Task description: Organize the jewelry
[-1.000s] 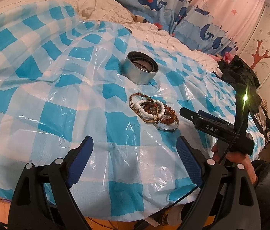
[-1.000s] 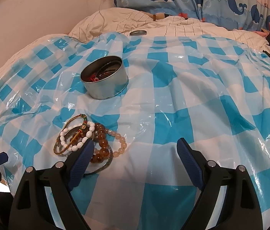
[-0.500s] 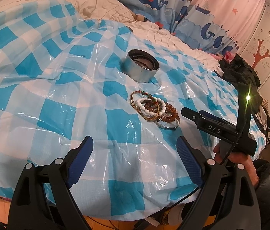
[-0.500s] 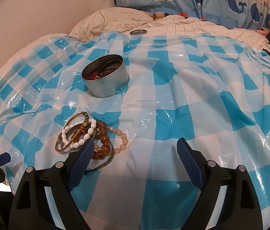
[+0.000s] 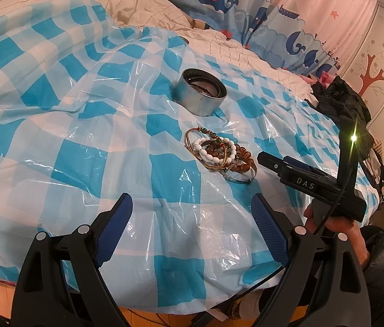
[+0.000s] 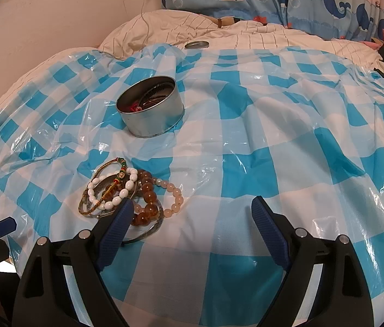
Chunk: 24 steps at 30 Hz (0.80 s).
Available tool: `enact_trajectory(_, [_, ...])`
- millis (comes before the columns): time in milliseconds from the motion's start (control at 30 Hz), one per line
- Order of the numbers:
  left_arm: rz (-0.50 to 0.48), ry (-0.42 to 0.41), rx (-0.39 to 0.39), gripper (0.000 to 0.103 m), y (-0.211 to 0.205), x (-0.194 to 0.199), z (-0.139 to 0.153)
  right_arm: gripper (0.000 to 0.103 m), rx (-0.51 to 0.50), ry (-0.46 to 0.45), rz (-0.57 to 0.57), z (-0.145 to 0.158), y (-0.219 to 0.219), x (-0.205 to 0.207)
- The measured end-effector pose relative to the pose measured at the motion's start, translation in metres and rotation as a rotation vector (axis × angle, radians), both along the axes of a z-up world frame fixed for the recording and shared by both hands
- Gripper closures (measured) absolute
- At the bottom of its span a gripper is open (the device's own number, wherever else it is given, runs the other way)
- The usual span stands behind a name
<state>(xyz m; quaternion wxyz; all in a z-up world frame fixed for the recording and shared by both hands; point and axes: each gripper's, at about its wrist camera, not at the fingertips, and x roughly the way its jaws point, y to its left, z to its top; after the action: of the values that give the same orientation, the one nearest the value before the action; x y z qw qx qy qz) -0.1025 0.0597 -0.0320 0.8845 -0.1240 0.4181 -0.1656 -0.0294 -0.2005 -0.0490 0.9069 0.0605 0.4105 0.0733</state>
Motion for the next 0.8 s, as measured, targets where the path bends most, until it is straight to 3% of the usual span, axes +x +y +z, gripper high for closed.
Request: enact_trajectory(800, [-0.008, 0.007, 0.009, 0.018, -0.0045, -0.0003, -0.0067, 0.018, 0.004, 0.002, 0.000, -0.0003, -0.0011, 0.0000])
